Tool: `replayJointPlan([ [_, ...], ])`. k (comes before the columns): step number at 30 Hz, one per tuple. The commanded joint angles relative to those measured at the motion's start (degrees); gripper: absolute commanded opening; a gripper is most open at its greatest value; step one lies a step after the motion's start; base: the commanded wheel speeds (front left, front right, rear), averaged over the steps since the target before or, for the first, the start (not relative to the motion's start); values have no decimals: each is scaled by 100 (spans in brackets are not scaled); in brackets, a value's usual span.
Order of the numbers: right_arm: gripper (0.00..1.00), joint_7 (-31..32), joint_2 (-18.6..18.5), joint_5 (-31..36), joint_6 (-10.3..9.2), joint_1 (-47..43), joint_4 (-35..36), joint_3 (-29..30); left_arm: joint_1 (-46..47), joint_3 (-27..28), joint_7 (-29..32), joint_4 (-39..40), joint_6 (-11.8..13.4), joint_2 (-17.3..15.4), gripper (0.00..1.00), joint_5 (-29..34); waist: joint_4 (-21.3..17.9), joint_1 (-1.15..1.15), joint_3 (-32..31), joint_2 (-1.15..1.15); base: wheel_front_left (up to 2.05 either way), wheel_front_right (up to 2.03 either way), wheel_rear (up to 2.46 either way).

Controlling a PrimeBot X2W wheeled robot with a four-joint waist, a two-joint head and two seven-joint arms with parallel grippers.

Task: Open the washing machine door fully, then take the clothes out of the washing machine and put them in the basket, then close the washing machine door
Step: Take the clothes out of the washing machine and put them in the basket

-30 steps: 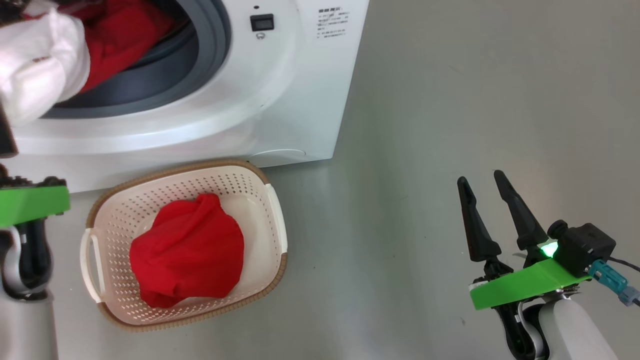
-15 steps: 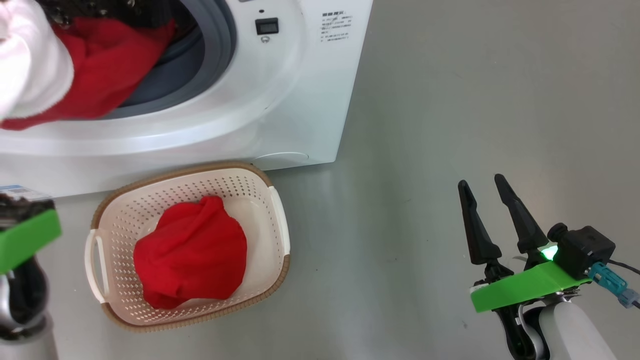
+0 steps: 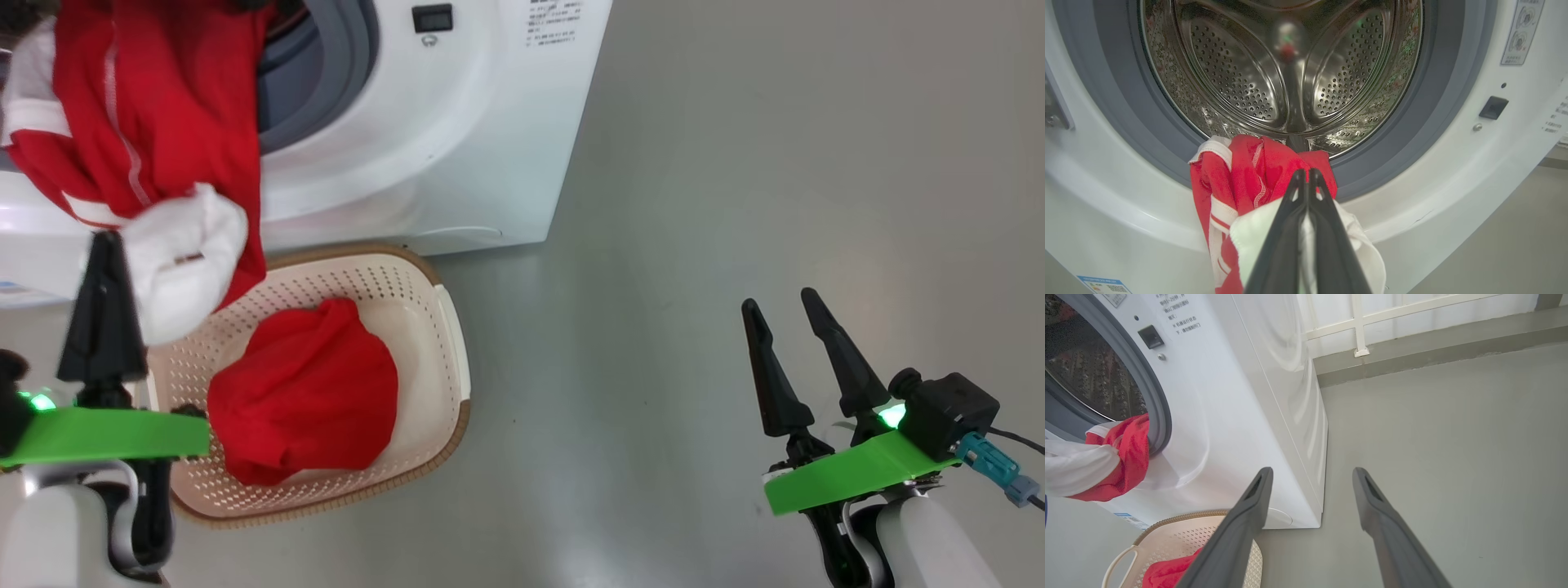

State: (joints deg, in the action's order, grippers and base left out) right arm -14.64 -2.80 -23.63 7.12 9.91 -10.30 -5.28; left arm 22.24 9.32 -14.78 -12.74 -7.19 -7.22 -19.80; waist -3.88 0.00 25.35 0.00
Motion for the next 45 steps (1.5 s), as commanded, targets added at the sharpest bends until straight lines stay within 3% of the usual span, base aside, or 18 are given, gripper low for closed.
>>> replayJointPlan([
  [1, 100, -36, -8, 26, 36, 61, 151, -146, -4, 102, -22, -175, -30, -224, 0, 50, -19, 0, 162, 0, 0, 0, 0],
  [13, 100, -36, -8, -8, 36, 288, 266, -153, 618, -254, -22, -1714, -30, -332, 0, 107, -94, 0, 749, 0, 0, 0, 0],
  [25, 100, -36, -8, 3, 36, 526, 365, -164, 1515, -789, -22, -3077, -30, -672, 0, 113, -175, 0, 1275, 0, 0, 0, 0],
  [35, 100, -36, -8, 30, 36, 582, 358, -149, 1788, -863, -22, -3379, -30, -724, 0, 142, -190, 0, 1274, 0, 0, 0, 0],
  [36, 100, -36, -8, 35, 36, 577, 355, -145, 1782, -853, -22, -3371, -30, -715, 7, 136, -184, 0, 1260, 0, 0, 0, 0],
  [37, 100, -36, -8, 39, 36, 574, 352, -141, 1772, -849, -22, -3364, -30, -710, 25, 132, -177, 0, 1245, 0, 0, 0, 0],
  [39, 100, -36, -8, 49, 36, 568, 346, -133, 1741, -824, -22, -3328, -30, -699, 38, 121, -161, 0, 1213, 0, 0, 0, 0],
  [40, 100, -36, -8, 56, 36, 566, 342, -127, 1716, -814, -22, -3297, -30, -689, 49, 117, -149, 0, 1194, 0, 0, 0, 0],
  [43, 100, -36, -8, 78, 36, 548, 326, -113, 1620, -787, -22, -3187, -30, -647, 92, 97, -104, 0, 1114, 0, 0, 0, 0],
  [45, 100, -36, -8, 94, 36, 526, 308, -109, 1537, -764, -22, -3102, -30, -624, 98, 85, -74, 0, 1050, 0, 0, 0, 0],
])
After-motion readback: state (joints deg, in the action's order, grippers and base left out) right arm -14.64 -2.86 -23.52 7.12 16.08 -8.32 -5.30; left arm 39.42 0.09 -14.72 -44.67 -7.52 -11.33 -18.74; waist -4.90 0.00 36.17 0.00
